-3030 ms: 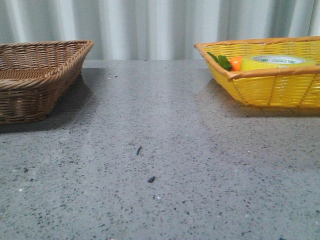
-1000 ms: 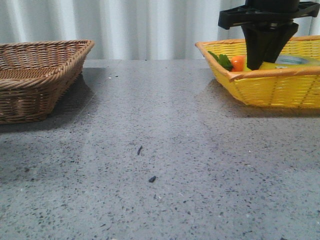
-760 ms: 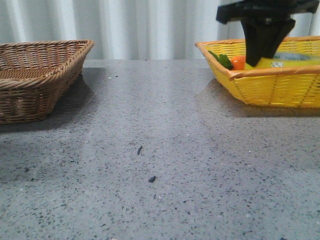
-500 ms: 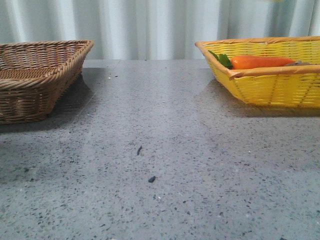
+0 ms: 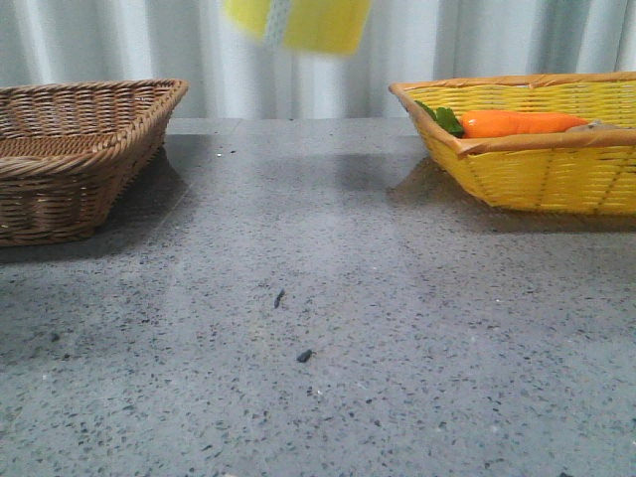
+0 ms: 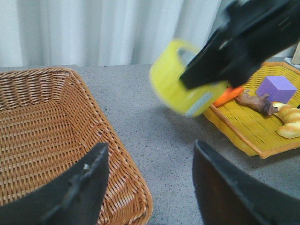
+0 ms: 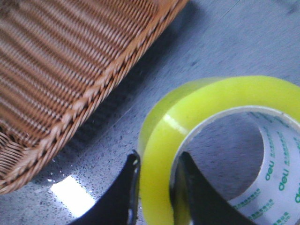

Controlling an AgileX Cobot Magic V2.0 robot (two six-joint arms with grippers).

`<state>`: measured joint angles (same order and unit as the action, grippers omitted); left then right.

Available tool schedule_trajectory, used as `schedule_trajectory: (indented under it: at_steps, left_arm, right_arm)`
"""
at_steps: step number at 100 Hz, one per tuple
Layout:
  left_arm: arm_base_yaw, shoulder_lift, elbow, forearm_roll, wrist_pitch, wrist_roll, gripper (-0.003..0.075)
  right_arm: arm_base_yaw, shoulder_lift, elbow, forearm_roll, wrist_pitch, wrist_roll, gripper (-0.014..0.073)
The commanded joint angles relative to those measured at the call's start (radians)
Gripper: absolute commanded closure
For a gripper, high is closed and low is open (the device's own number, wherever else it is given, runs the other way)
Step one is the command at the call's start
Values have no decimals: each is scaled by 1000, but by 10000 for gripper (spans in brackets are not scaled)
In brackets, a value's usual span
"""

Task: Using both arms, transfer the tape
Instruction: 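Lift the tape roll and carry it toward the table center, then set the tape roll on the table and open the right gripper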

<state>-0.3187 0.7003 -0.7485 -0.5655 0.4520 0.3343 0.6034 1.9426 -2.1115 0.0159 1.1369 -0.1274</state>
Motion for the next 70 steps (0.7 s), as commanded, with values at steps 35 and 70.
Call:
schedule_trajectory:
  at_steps: [35, 70]
  left_arm:
    - [-9, 0, -37, -28, -21, -5, 352]
    - [-9, 2, -37, -46, -23, -1, 352]
  right_arm:
    - [-39, 84, -30, -16, -17, 83, 288]
    - [-41, -142, -42, 19, 26, 81, 322]
